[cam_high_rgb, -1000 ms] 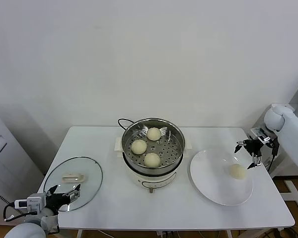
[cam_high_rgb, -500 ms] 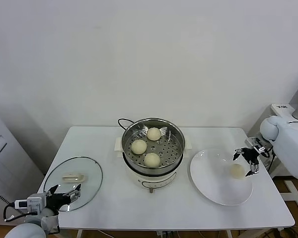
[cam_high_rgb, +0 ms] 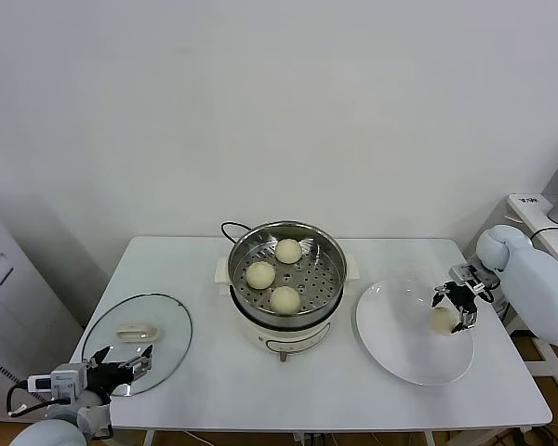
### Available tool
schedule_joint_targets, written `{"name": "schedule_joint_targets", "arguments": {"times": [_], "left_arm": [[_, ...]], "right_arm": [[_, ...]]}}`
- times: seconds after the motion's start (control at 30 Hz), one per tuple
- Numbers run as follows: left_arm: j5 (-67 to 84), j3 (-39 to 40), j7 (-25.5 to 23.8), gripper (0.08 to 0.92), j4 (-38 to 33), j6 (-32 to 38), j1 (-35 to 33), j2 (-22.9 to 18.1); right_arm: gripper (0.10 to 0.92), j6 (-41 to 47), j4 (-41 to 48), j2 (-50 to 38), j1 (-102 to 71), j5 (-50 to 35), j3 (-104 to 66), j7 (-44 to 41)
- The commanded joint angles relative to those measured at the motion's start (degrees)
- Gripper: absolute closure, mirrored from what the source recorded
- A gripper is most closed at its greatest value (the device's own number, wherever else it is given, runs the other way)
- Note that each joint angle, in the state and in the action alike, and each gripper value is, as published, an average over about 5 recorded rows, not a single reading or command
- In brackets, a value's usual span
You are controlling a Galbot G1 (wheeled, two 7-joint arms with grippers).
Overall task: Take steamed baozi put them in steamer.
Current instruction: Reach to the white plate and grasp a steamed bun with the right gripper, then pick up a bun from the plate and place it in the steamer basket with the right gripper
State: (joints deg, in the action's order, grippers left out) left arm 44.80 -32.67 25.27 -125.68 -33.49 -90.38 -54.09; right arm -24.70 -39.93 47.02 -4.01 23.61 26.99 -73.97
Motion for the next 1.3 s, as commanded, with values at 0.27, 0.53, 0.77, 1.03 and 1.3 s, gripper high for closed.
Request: {"name": "schedule_joint_targets", "arguments": {"times": [0.27, 0.53, 0.77, 1.03, 1.3], "left_arm": [[-0.1, -0.1, 0.0, 0.177, -0.1, 0.0, 0.0, -0.1], [-0.1, 0.0, 0.1, 0.177, -0.1, 0.0, 0.1, -0.6], [-0.6, 0.4, 0.8, 0.177, -0.2, -0.5, 0.5, -1.0], [-1.3, 1.0, 1.5, 0.177, -0.3, -1.0, 1.1, -1.6], [-1.2, 1.0, 1.7, 0.177, -0.9, -1.1, 0.8, -1.4]], "right_arm": [[0.446, -0.4, -0.4, 0.4, -0.7, 3.0, -1.3, -1.7], [0.510, -0.4, -0.8, 0.7, -0.4, 3.1, -1.4, -1.6], [0.531, 0.3, -3.0, -0.9, 1.3, 0.0, 0.7, -3.0], [0.533, 7.6, -12.7, -9.2, 15.0, -19.4, 18.8, -6.3], [0.533, 19.0, -23.6, -12.3, 33.4, -39.4, 37.5, -5.0]]}}
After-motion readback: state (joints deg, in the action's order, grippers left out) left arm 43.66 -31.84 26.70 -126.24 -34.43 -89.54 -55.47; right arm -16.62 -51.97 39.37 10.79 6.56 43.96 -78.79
